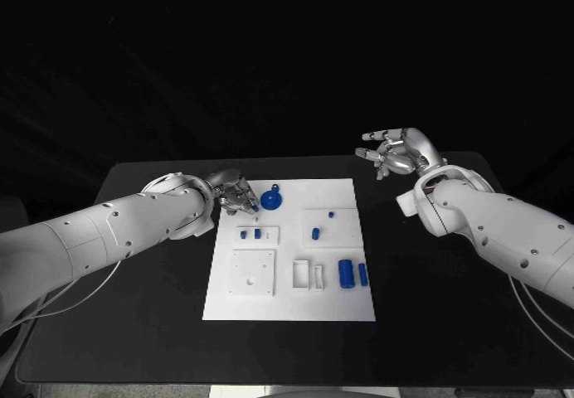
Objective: Assemble the parts on the task board
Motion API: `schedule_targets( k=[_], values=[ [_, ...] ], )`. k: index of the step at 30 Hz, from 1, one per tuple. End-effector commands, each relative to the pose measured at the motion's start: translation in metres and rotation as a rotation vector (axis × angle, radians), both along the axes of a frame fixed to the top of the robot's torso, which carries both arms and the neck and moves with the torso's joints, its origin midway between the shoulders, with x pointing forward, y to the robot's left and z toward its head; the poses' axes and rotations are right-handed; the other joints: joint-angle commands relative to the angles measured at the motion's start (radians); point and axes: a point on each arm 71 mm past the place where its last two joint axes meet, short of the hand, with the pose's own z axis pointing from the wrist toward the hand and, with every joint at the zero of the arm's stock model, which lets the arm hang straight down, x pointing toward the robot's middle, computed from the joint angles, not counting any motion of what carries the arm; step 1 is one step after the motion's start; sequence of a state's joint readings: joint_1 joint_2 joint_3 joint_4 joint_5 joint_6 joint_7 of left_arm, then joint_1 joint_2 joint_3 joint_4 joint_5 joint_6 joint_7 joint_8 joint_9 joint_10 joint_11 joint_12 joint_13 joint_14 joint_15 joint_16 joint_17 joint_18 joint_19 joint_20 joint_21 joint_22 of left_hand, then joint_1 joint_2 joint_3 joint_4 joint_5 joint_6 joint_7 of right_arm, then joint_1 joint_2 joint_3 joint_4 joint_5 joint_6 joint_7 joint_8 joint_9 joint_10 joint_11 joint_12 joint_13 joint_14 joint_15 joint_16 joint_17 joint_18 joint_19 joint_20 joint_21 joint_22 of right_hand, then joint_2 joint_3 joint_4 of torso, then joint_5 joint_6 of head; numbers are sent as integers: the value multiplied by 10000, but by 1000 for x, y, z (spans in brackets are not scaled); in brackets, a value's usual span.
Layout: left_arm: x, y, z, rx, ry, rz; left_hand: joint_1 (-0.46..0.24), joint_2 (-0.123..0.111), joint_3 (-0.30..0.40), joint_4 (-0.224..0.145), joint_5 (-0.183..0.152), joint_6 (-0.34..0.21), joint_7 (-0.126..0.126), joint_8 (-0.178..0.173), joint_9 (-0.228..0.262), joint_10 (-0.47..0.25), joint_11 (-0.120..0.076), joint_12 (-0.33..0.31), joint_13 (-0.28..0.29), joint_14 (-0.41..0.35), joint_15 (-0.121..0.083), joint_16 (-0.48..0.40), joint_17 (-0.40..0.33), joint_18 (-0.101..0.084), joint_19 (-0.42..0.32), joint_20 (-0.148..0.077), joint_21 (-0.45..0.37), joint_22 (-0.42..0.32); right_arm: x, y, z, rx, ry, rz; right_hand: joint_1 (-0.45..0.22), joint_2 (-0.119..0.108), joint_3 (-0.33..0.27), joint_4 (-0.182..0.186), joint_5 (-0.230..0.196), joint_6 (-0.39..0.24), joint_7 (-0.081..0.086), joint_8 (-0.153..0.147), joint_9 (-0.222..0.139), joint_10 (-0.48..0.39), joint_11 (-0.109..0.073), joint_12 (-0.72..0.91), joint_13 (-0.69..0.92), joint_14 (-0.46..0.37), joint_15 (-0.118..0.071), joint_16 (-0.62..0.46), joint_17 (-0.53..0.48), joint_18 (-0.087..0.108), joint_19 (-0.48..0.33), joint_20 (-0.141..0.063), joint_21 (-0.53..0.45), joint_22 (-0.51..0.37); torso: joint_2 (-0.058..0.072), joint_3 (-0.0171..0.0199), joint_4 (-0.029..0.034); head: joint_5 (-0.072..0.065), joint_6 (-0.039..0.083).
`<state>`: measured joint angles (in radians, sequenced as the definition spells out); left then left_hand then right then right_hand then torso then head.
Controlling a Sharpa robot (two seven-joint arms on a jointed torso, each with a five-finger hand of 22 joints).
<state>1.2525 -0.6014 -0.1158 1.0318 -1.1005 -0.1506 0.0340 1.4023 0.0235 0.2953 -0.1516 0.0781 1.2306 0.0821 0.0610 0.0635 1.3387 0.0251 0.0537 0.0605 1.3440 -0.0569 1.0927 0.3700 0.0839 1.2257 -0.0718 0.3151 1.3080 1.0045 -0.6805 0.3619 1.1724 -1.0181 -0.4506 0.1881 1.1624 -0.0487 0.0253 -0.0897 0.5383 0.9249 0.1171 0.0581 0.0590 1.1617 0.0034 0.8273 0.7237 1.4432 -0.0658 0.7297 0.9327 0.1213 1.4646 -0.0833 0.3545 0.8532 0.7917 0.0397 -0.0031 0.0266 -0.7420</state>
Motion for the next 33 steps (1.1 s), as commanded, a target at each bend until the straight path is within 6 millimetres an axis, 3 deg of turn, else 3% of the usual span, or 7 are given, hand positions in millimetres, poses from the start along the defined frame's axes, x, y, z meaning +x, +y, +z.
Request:
schedule_targets(
  k=[1,22,33],
  values=[
    [-1,0,-1,367,193,-220,-49,3,10,-48,17,73,39,27,29,28,6,44,-10,41,14,-49,11,-84,-59,-22,13,202,0,1,0,-14,28,164,-87,-22,35,-5,32,72,-19,19,15,8,-50,6,-15,-3,-52,-32,-16,22,387,-53,48,-8,1,2,-1,27,7],
    [3,0,-5,1312,-466,-520,-5,-3,-8,-49,12,74,41,28,29,26,7,45,-10,40,17,-89,14,-79,-84,-21,39,202,-1,1,-1,-8,25,167,-87,-22,35,-5,32,72,-19,19,15,8,-50,6,-15,-3,-52,-32,-16,22,387,-53,48,-8,5,16,-26,29,6],
    [1,-4,-12,1505,-51,-705,4,-6,-4,-53,16,81,42,27,28,36,6,46,-9,43,17,-100,19,-74,-93,-20,55,203,-1,1,-1,-7,30,168,-87,-22,35,-5,32,72,-19,19,15,8,-50,6,-15,-3,-52,-32,-16,22,387,-53,48,-8,0,14,-1,9,-20]
  ],
)
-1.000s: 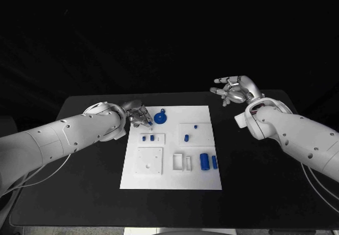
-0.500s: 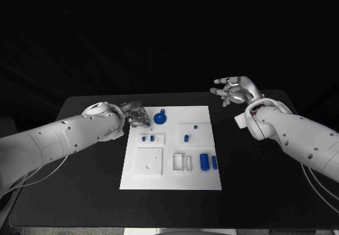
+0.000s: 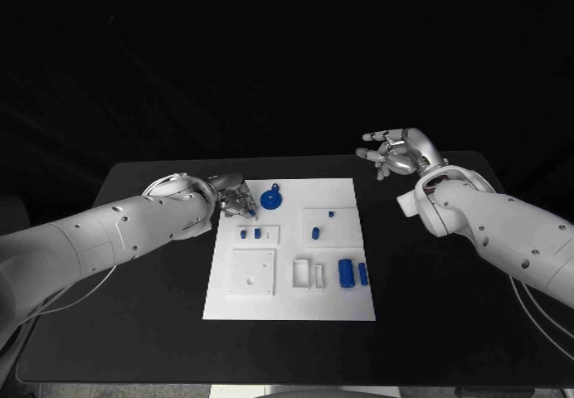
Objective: Assemble the parts on the task board
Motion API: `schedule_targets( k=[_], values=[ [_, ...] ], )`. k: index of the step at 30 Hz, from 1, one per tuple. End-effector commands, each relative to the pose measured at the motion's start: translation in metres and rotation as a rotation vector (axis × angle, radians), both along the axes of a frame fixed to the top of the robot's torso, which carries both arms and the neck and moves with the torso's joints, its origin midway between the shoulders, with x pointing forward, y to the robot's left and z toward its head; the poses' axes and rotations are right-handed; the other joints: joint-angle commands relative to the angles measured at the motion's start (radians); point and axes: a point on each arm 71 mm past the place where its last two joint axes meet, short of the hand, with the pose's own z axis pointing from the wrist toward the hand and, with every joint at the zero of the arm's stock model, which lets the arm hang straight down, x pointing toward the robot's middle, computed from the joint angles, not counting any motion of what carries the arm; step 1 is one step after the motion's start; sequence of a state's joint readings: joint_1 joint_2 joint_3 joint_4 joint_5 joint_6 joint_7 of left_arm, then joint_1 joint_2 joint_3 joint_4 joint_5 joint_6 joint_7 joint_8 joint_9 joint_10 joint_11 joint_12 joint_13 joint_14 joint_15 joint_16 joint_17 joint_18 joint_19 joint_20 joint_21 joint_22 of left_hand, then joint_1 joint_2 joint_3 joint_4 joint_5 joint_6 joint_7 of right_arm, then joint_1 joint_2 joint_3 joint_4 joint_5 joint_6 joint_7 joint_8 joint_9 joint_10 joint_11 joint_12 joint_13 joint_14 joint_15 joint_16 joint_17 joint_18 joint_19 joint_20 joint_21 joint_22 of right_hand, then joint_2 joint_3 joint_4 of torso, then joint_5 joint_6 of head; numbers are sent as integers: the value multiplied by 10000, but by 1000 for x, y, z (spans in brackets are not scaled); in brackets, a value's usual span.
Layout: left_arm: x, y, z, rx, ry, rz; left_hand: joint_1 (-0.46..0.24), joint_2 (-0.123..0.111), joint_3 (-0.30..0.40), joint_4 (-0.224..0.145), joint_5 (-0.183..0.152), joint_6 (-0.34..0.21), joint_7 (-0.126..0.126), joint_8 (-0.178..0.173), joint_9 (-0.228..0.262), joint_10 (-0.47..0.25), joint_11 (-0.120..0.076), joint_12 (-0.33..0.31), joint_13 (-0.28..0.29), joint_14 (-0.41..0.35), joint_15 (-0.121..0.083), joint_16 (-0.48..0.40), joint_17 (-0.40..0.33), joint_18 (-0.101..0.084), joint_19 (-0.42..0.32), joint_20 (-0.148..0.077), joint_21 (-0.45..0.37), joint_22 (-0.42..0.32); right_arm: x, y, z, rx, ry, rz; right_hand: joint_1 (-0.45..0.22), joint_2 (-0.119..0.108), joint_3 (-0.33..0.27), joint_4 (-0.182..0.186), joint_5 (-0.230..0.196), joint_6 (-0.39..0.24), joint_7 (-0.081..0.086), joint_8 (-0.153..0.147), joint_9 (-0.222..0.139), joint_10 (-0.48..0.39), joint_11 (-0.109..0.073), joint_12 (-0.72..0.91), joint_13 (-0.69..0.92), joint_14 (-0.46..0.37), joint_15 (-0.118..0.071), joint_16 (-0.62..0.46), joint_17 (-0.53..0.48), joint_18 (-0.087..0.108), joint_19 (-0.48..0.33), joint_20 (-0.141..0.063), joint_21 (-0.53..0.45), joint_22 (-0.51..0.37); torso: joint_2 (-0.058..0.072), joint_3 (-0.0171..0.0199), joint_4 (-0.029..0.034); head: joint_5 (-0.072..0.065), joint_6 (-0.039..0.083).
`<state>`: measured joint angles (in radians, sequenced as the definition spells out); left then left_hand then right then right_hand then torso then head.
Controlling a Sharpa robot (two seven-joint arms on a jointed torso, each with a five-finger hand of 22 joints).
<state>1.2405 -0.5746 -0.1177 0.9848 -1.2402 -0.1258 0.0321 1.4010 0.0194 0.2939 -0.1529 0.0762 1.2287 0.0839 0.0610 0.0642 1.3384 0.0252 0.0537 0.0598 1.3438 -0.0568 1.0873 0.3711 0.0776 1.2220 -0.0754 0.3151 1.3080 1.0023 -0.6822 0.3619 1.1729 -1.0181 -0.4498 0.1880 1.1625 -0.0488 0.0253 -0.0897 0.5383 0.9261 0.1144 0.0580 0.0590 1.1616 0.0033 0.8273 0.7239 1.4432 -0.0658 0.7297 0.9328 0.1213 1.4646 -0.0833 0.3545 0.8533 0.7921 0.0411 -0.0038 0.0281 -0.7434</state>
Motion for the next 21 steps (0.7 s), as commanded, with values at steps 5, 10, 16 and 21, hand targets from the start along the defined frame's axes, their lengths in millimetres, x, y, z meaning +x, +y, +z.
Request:
schedule_targets(
  k=[5,10,16,21],
  values=[
    [-2,-5,-4,301,377,-333,21,37,13,-45,32,102,23,29,22,41,4,46,-2,46,14,-50,10,-9,-59,16,63,203,0,2,0,2,6,170,-88,-21,35,-5,32,60,8,19,15,9,-49,6,-16,-3,-52,-32,-16,22,387,-53,48,-10,-1,-5,9,5,-13],
    [-3,-6,-5,370,460,-375,21,37,13,-45,32,102,23,29,22,41,4,46,-2,46,14,-50,10,-9,-59,16,63,203,0,2,0,2,8,168,-88,-21,35,-5,32,60,8,19,15,9,-49,6,-16,-3,-52,-32,-16,22,387,-53,48,-10,-3,-4,11,5,-3],
    [-3,-7,-6,408,513,-403,21,37,13,-45,32,102,23,29,22,41,4,46,-2,46,14,-50,10,-9,-59,16,63,203,0,2,0,4,8,173,-88,-21,35,-5,32,60,8,19,15,9,-49,6,-16,-3,-52,-32,-16,22,387,-53,48,-10,-3,-5,16,3,-6],
    [-3,-7,-6,430,537,-409,27,41,22,-69,26,98,26,27,21,36,7,46,-3,47,15,-68,14,-4,-70,15,89,203,0,2,-1,2,10,169,-88,-21,35,-5,32,60,8,19,15,9,-49,6,-16,-3,-52,-32,-16,22,387,-53,48,-10,-3,3,8,6,-8]
  ],
)
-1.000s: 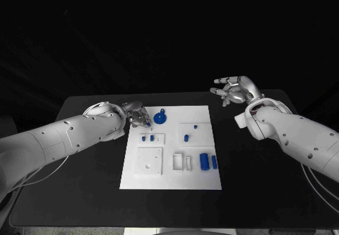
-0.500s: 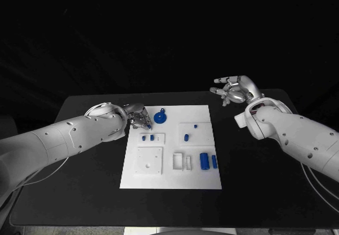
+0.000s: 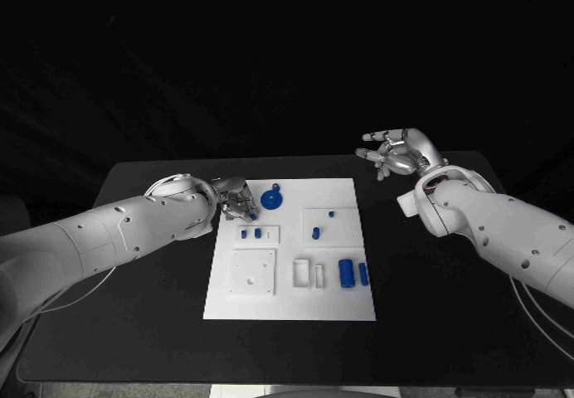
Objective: Assemble the parts on the task board
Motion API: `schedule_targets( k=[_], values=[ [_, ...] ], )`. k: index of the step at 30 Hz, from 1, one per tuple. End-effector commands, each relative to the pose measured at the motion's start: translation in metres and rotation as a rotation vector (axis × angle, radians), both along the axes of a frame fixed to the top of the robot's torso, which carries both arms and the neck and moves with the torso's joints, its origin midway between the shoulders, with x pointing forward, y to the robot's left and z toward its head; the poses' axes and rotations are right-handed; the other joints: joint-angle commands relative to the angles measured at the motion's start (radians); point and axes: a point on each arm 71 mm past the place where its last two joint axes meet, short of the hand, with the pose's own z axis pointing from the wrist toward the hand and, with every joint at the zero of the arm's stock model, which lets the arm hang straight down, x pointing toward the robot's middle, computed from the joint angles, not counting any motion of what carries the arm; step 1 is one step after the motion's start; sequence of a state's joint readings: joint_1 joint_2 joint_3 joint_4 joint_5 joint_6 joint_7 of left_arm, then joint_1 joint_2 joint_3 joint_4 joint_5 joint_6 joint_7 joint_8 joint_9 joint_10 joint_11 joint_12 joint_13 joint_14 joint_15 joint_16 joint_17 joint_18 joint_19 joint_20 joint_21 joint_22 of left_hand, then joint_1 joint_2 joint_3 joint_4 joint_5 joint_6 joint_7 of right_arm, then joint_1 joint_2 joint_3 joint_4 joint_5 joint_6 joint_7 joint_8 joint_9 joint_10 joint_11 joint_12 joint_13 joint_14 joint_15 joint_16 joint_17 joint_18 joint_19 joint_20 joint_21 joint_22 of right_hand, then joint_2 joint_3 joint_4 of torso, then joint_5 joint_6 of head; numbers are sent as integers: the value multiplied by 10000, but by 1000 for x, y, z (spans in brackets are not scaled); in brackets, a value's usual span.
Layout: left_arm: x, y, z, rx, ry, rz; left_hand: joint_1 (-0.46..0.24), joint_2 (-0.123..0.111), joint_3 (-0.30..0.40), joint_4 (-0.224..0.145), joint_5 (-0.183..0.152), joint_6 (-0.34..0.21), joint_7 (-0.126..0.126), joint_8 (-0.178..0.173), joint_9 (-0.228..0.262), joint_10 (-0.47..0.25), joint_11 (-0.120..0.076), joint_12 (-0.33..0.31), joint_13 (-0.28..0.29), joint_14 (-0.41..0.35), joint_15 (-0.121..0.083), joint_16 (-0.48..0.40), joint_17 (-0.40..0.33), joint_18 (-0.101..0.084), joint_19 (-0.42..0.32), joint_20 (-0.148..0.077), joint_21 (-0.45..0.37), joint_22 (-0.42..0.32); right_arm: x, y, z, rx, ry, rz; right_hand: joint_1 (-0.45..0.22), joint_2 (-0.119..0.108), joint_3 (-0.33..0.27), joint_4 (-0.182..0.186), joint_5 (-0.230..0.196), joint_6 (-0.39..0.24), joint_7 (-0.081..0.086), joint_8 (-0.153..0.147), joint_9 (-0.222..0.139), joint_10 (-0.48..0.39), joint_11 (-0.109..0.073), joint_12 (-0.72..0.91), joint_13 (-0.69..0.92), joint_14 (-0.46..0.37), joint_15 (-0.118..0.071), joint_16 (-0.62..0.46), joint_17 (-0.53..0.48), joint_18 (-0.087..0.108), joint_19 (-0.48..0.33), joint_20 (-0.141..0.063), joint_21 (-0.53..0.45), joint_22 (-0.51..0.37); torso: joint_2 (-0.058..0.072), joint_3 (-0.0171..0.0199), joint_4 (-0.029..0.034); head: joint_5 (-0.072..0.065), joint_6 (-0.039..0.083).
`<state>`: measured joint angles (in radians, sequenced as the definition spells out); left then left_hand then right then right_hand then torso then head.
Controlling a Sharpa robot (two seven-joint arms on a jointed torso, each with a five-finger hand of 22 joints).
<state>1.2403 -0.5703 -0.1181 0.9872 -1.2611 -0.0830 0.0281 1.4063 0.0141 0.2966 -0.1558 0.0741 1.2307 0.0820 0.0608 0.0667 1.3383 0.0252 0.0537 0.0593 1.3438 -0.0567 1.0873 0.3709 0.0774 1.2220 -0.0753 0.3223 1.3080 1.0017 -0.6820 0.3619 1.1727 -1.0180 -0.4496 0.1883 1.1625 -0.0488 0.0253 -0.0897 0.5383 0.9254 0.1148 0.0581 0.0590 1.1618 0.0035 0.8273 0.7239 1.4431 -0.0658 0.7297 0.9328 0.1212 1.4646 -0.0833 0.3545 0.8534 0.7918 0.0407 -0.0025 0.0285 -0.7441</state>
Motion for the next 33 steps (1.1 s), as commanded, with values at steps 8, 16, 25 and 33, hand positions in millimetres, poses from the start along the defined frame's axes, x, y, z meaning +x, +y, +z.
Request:
schedule_targets(
  k=[8,16,25,33],
  values=[
    [0,-3,-3,140,160,-124,-34,101,-4,-36,47,64,48,26,-6,26,11,45,2,45,14,-77,16,-1,-72,15,21,200,-1,1,0,-1,5,167,-88,-21,35,-5,32,67,5,19,16,7,-51,6,-16,-2,-52,-32,-16,23,387,-53,48,-10,6,12,-2,-34,-9],
    [-1,-9,-6,34,106,-220,-38,114,-3,-33,43,52,50,29,-5,27,11,46,2,52,14,-92,19,1,-67,15,28,196,0,2,0,1,8,169,-88,-21,35,-5,32,67,5,19,16,7,-51,6,-16,-2,-52,-32,-16,23,387,-53,48,-10,4,14,-19,-53,-24],
    [-1,-12,-7,21,103,-201,-38,114,-3,-33,43,52,50,29,-5,27,11,46,2,52,14,-92,19,1,-67,15,28,196,0,1,0,0,11,165,-88,-21,35,-5,32,67,5,19,16,7,-51,6,-16,-2,-52,-32,-16,23,387,-53,48,-10,1,11,-1,-116,-7],
    [-1,-15,-10,220,464,-157,-56,123,-14,-18,7,-15,67,26,-7,-47,34,46,2,5,34,-128,20,-5,-93,32,15,197,0,1,-1,-1,19,164,-90,-8,15,0,47,39,6,19,15,23,-54,3,-44,8,-53,-40,-25,23,384,-54,87,-94,5,3,3,-125,1]
  ],
)
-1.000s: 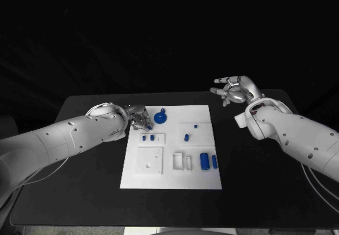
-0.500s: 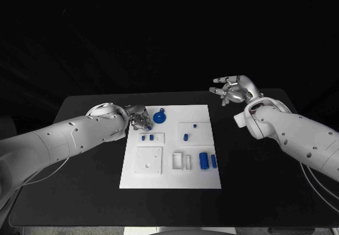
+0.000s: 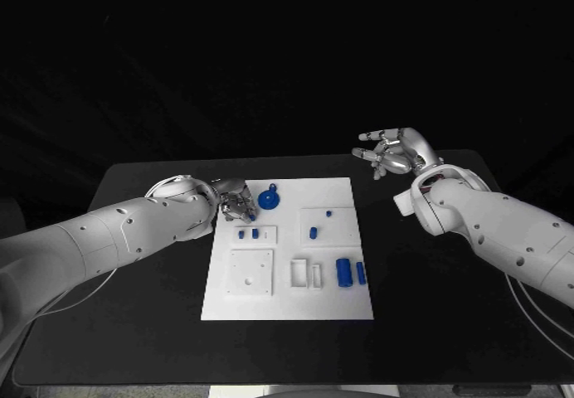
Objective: Assemble the parts on the task board
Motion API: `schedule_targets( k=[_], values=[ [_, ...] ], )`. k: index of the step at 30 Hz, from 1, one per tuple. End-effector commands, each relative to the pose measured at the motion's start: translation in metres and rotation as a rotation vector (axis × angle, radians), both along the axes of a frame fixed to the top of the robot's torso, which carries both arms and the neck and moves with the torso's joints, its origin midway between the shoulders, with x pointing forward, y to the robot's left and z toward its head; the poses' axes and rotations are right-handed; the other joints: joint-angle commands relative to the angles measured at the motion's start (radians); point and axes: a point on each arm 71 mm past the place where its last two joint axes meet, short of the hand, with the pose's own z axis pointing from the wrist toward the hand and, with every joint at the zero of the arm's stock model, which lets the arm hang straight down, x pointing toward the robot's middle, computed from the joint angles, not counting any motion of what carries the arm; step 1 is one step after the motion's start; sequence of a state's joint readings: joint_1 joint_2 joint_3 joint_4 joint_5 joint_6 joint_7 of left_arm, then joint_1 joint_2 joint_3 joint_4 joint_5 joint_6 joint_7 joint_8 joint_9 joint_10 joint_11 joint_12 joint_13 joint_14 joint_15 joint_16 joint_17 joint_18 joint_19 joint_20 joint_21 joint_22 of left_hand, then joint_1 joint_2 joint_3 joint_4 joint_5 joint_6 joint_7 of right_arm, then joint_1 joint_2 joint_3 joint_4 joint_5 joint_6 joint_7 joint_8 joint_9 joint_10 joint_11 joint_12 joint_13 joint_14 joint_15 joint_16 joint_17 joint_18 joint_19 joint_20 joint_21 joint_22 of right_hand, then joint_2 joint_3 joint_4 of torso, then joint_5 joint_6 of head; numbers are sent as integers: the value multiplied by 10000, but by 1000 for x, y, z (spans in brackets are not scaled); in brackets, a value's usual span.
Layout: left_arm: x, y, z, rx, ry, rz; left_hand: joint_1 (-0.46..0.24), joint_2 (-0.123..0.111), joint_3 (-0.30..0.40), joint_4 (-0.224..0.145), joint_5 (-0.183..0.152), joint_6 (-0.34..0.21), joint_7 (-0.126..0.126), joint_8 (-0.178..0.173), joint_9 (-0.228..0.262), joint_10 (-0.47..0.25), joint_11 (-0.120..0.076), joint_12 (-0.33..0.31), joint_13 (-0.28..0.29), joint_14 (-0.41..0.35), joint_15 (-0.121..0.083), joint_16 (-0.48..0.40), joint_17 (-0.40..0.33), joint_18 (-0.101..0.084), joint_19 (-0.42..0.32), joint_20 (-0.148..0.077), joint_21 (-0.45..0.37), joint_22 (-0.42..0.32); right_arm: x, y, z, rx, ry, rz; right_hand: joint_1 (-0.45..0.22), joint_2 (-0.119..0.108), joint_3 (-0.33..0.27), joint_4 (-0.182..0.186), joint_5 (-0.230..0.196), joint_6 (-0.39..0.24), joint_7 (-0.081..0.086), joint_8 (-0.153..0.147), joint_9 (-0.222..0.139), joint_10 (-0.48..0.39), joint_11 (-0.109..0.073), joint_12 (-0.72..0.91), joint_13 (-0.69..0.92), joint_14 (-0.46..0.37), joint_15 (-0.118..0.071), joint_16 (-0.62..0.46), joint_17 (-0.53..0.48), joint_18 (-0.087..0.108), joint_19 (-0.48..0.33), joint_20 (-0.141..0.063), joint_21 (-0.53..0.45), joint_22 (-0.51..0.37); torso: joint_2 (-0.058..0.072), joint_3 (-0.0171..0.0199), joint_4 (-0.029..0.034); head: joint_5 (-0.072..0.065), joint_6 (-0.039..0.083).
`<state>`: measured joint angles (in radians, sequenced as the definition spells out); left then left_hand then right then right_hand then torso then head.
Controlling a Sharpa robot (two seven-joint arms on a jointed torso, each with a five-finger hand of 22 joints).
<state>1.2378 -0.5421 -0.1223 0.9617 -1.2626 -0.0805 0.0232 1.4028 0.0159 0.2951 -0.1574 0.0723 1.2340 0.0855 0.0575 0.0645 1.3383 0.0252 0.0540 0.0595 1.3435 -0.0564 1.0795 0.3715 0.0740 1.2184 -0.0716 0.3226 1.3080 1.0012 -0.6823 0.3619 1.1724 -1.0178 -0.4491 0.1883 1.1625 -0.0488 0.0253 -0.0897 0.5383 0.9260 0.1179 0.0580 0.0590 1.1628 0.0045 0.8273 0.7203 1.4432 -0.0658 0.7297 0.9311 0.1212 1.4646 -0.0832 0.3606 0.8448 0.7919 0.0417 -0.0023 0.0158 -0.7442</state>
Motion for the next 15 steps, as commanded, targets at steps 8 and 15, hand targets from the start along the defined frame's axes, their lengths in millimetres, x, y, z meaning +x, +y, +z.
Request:
schedule_targets(
  k=[8,15],
  values=[
    [-4,-4,-10,358,697,-65,5,99,-98,-6,-25,-71,39,60,15,-83,42,44,1,-57,43,-64,15,18,-107,10,-2,199,0,1,0,-3,9,157,-90,-8,15,0,47,33,-25,19,15,12,-64,3,-8,8,-53,-40,-8,23,384,-55,26,-8,4,-10,3,-2,-5],
    [-4,-1,-10,290,525,-19,68,72,-188,-66,-44,-338,81,53,8,-75,47,45,2,13,40,94,86,20,-69,5,45,204,0,1,0,-6,4,149,-90,-8,15,0,47,33,-25,19,15,12,-64,3,-8,8,-53,-40,-8,23,384,-55,26,-8,2,-13,10,-11,-16]
  ],
)
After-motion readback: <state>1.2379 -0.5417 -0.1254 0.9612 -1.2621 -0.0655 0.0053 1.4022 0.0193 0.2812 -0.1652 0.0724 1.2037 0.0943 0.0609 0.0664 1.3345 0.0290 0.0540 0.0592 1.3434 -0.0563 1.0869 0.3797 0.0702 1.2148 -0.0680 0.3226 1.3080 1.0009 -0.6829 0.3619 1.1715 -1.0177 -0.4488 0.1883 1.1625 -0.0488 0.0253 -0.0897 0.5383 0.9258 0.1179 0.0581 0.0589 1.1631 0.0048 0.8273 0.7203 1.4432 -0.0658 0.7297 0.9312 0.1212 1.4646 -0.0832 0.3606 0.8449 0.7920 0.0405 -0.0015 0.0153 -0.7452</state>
